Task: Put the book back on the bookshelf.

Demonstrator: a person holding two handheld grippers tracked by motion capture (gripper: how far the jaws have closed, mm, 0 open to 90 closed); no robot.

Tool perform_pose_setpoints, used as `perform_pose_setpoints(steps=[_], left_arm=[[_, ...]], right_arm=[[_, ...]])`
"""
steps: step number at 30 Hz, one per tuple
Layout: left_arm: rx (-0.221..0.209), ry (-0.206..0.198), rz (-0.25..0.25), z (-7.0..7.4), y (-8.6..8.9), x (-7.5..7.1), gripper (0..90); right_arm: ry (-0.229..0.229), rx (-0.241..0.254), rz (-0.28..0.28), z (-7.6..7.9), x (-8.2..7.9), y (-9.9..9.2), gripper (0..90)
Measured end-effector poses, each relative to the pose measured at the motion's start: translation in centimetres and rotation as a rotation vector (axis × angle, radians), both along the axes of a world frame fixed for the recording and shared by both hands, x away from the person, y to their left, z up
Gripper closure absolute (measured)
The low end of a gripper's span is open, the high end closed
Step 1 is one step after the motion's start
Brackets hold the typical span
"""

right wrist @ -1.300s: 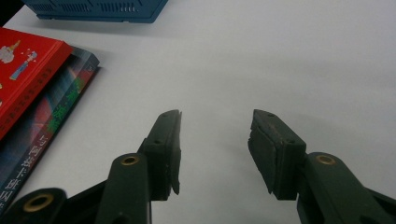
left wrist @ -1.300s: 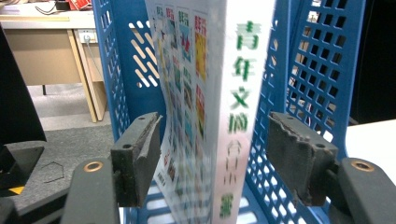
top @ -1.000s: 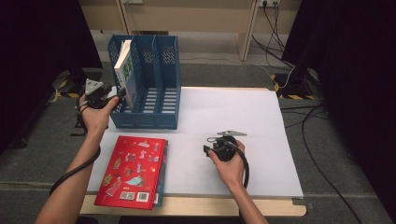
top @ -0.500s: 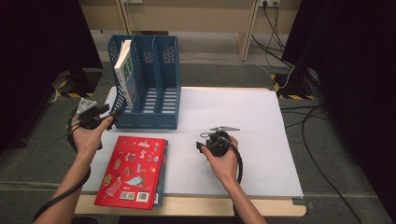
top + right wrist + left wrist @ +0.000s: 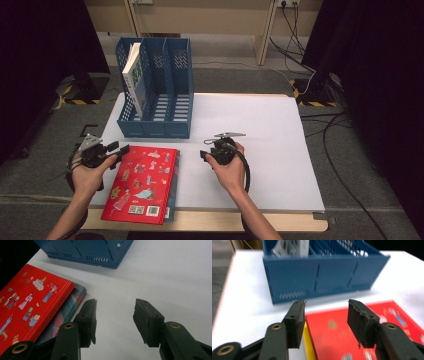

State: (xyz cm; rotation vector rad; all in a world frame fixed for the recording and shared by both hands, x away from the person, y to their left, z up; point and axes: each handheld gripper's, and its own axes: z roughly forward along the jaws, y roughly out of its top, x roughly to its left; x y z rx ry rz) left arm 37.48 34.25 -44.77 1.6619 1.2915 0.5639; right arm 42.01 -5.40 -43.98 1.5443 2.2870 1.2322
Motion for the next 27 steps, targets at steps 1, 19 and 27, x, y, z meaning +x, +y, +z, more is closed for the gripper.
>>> perform_pose_setpoints(steps=[1, 19, 27], left_arm=[[0.005, 0.011, -0.006, -0.2, 0.1, -0.4, 50.2], [-0.075, 0.134, -0.046, -1.4, 0.8, -3.5, 66.4], [-0.092, 0.161, -0.071, -1.4, 0.4, -3.4, 66.5]], right_arm=[[0.005, -0.001, 0.002, 0.0, 0.0, 0.1, 52.7], [0.019, 0.016, 0.061, 0.2, -0.3, 2.3, 52.4], [0.036, 0.036, 0.096, 0.3, -0.4, 3.7, 52.1]])
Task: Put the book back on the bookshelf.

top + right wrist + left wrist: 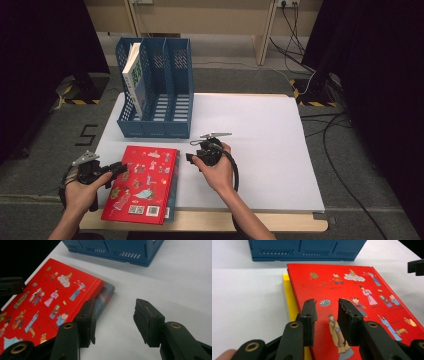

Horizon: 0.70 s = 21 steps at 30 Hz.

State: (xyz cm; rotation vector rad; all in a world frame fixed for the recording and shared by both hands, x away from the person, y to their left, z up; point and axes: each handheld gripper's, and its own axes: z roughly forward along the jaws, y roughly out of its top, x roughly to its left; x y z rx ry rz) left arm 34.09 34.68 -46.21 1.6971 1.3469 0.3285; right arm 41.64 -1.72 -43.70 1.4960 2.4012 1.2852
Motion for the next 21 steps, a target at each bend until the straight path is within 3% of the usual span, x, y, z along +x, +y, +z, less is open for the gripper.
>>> perform_pose_setpoints(steps=[4, 12, 17, 21], left_arm=[[-0.004, 0.009, -0.002, 0.1, 0.0, 0.0, 66.2], [0.020, 0.010, 0.058, 0.1, 1.2, -0.5, 69.5], [0.002, 0.039, 0.048, -0.3, 1.0, -0.5, 71.4], [0.013, 0.038, 0.050, -0.3, 0.9, -0.5, 71.2]], right_arm=[[0.011, 0.000, 0.024, -0.1, -0.1, 0.9, 51.8], [0.038, -0.003, 0.048, -0.9, 0.0, 2.2, 51.5], [0.059, 0.005, 0.062, -1.2, 0.0, 2.8, 51.3], [0.074, 0.014, 0.081, -1.5, 0.1, 3.4, 50.9]])
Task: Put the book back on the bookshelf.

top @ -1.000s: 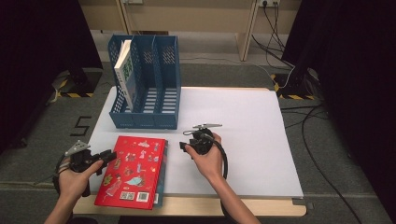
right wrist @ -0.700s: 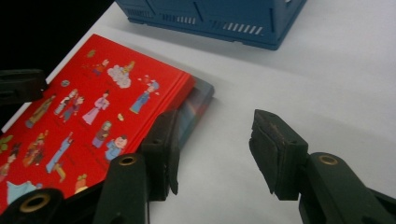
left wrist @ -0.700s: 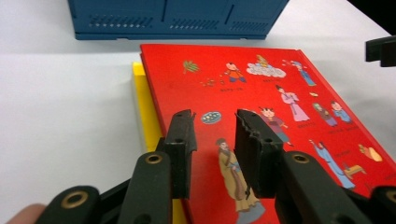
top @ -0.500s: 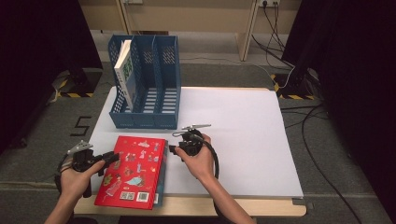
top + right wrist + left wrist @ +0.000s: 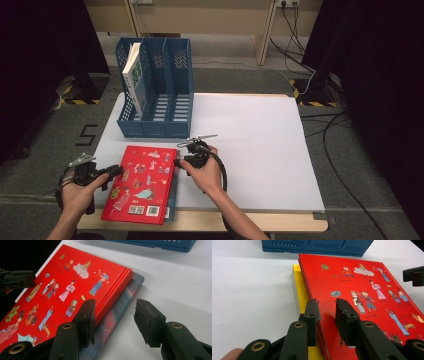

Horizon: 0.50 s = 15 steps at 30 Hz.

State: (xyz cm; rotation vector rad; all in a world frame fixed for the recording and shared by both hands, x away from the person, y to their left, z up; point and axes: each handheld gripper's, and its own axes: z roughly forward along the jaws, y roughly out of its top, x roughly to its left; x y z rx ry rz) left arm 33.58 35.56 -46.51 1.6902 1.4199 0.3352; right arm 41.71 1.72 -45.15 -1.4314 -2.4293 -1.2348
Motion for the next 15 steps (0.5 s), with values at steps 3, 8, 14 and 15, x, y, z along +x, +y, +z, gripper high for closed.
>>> perform_pose_setpoints(steps=[3, 8, 14, 15], left_arm=[[0.016, -0.003, 0.001, 0.1, -0.2, -0.1, 71.3], [0.017, 0.000, -0.019, 0.1, -0.8, -0.1, 71.2], [0.017, -0.001, -0.044, 0.1, -1.8, -0.1, 71.1], [0.018, 0.001, -0.046, 0.1, -1.8, -0.1, 71.0]], right_arm=[[0.015, 0.000, 0.008, -0.2, 0.1, 0.3, 50.3], [0.054, 0.006, 0.015, -0.7, 0.3, 0.7, 49.6], [0.116, 0.040, 0.006, -1.5, 0.6, 0.2, 45.8], [0.127, 0.045, 0.005, -1.6, 0.7, 0.1, 45.2]])
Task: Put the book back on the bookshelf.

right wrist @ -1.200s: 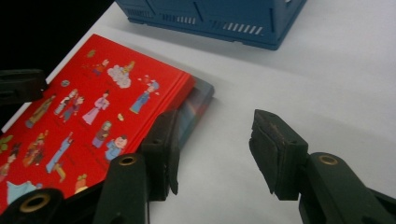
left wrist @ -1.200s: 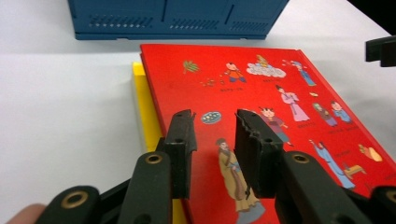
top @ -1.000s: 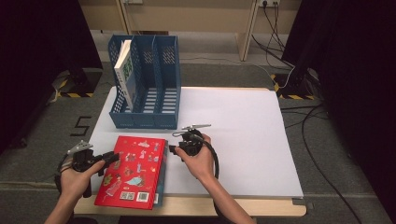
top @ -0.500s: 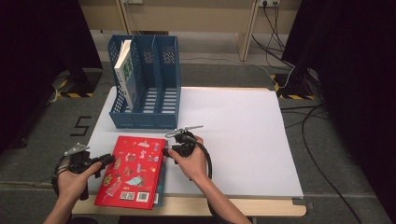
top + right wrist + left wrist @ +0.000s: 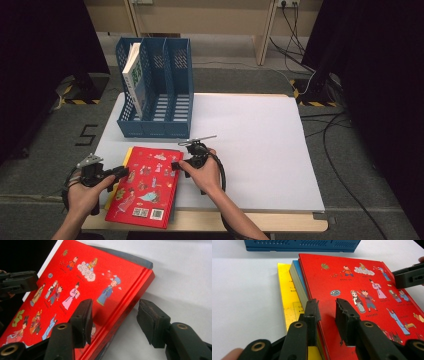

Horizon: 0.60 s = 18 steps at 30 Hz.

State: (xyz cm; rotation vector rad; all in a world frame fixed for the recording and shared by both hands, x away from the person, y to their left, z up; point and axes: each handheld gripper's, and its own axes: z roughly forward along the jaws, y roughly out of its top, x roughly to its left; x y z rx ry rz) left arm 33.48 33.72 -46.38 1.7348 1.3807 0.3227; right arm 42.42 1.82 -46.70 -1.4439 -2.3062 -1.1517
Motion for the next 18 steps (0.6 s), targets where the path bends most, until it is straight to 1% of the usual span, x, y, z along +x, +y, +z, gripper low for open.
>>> perform_pose_setpoints(steps=[1, 2, 4, 5, 6, 7, 8, 9, 11, 12, 15, 18], left_arm=[[-0.001, 0.001, -0.002, 0.0, 0.0, 0.0, 71.0], [0.004, 0.000, -0.003, 0.0, -0.1, 0.0, 71.0], [0.004, -0.003, -0.004, 0.0, -0.2, 0.0, 70.9], [0.002, -0.003, -0.005, 0.0, -0.2, 0.0, 70.8], [0.002, -0.002, -0.005, 0.0, -0.2, 0.0, 70.8], [0.003, -0.002, -0.006, 0.0, -0.2, 0.0, 70.6], [0.003, -0.002, -0.006, 0.0, -0.2, 0.1, 70.5], [0.002, -0.001, -0.006, 0.0, -0.2, 0.1, 70.4], [0.001, -0.001, -0.008, 0.0, -0.2, 0.1, 69.8], [-0.002, -0.002, -0.008, -0.1, -0.3, 0.1, 69.0], [0.000, -0.011, -0.011, -0.1, -0.3, 0.0, 67.9], [0.009, -0.010, -0.015, -0.1, -0.4, 0.0, 67.9]], right_arm=[[0.015, 0.006, -0.006, 0.0, 0.0, -0.1, 44.6], [0.011, 0.008, -0.004, -0.1, 0.1, -0.2, 44.1], [0.026, 0.019, -0.008, -0.2, 0.3, -0.3, 43.4], [0.030, 0.023, -0.008, -0.3, 0.4, -0.3, 43.3], [0.023, 0.023, -0.002, -0.4, 0.5, -0.3, 42.9], [0.039, 0.029, -0.010, -0.3, 0.5, -0.2, 42.8], [0.030, 0.027, -0.006, -0.4, 0.6, -0.1, 42.6], [0.040, 0.030, -0.008, -0.4, 0.6, 0.0, 42.2], [0.042, 0.038, -0.007, -0.6, 0.8, 0.2, 41.6], [0.056, 0.049, -0.008, -0.6, 0.8, 0.3, 41.3], [0.062, 0.056, -0.008, -0.8, 1.0, 0.5, 39.8], [0.063, 0.056, -0.006, -0.7, 1.1, 0.5, 40.9]])
